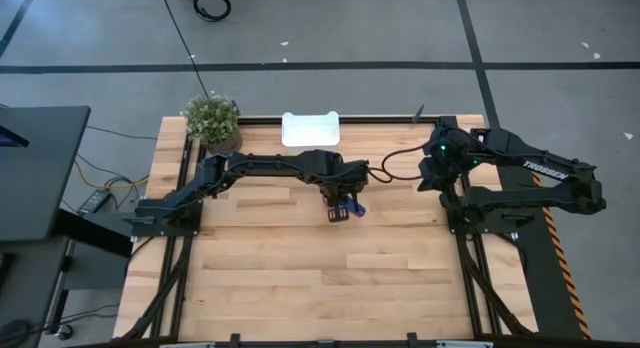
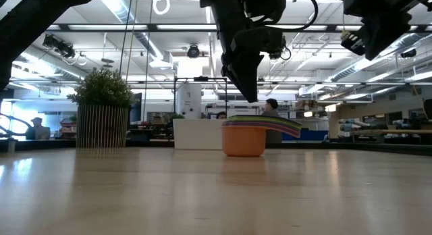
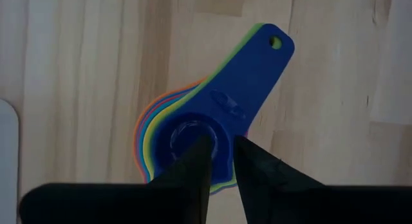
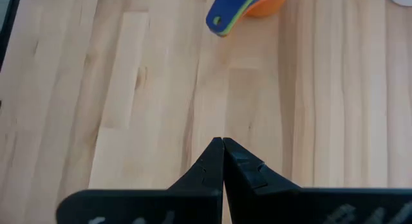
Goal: Nest measuring cups in basket
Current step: Put the nested measuring cups into the white bin
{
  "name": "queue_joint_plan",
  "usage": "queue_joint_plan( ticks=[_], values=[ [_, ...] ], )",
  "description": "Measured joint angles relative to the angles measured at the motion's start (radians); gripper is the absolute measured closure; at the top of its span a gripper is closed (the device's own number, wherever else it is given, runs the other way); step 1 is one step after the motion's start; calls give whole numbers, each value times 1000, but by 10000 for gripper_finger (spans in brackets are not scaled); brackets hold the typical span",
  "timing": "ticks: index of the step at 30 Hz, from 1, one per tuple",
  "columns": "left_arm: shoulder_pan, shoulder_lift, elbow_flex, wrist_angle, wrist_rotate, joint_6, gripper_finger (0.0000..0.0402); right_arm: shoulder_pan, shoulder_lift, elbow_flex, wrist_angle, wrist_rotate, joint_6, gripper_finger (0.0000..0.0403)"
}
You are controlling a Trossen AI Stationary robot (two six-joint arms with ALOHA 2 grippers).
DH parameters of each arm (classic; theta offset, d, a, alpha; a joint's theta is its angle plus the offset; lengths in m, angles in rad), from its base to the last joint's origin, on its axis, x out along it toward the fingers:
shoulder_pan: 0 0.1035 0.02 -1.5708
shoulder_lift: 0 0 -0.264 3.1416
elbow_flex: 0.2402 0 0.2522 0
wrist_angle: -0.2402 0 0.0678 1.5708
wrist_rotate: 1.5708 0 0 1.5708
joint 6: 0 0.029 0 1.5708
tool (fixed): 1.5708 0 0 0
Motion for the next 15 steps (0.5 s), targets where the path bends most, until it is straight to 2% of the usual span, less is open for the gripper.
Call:
queue_joint_plan(
  ticks=[11,15],
  values=[
    [-4,0,0,1,-1,-3,329,0,2,0,19,5,0,385],
    [-15,0,0,2,-2,84,329,0,3,0,43,6,1,382]
  ],
)
